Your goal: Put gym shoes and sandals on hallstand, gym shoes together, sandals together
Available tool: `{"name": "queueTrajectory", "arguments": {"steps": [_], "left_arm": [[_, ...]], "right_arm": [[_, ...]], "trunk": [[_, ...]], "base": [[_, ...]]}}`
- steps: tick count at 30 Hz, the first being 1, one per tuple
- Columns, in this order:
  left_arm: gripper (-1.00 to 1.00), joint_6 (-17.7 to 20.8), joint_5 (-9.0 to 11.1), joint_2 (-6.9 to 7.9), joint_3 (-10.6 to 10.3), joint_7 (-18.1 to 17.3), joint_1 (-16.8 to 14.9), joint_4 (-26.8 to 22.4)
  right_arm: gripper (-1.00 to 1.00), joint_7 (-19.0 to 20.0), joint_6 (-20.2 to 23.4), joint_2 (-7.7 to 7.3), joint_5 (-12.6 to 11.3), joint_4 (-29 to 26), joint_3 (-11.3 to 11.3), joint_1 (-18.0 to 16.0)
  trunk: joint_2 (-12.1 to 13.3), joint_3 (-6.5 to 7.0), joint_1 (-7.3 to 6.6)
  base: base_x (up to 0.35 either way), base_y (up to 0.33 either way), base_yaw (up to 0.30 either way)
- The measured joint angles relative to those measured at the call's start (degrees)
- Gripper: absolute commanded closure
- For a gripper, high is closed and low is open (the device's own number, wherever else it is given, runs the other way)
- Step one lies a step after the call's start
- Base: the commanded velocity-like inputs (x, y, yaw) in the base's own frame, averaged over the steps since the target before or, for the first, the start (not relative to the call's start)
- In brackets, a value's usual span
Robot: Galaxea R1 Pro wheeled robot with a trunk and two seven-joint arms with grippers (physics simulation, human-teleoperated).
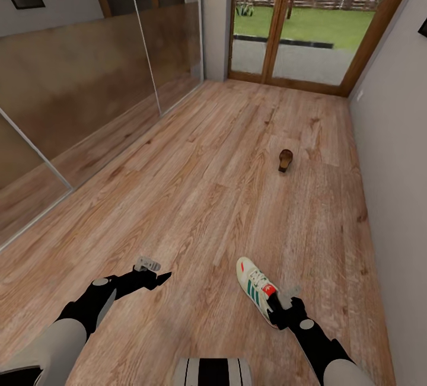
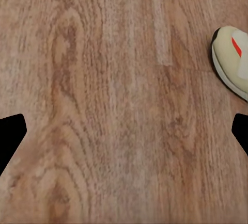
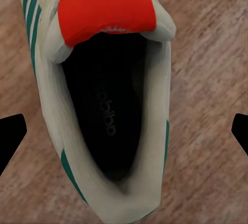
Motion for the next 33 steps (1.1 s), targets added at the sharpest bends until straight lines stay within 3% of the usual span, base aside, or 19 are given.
{"name": "queueTrajectory", "arguments": {"steps": [9, 22, 27, 33], "left_arm": [[-1.00, 0.0, 0.0, 0.02, 0.0, 0.0, 0.0, 0.0], [-1.00, 0.0, 0.2, 0.06, 0.0, -0.1, -0.1, -0.3], [-1.00, 0.1, 0.3, -0.04, 0.1, -0.1, -0.2, -1.1], [-1.00, 0.7, 0.3, -0.03, 0.0, -0.1, -0.2, -1.3]], "right_arm": [[-1.00, -0.1, 0.0, -0.18, 0.0, 0.0, 0.0, 0.0], [-1.00, -0.2, 0.0, -0.76, -0.1, -0.3, -0.1, 0.0], [-1.00, -0.2, 0.0, -0.81, -0.2, -0.4, -0.1, 0.0], [-1.00, -0.2, 0.0, -0.87, -0.3, -0.4, -0.1, 0.0]], "trunk": [[-0.1, -1.85, 0.21], [-0.1, -2.47, 0.21], [-0.2, -3.60, 0.34], [-0.2, -3.84, 0.34]], "base": [[0.000, 0.000, 0.000], [0.000, 0.000, 0.000], [0.000, 0.000, 0.000], [0.000, 0.000, 0.000]]}}
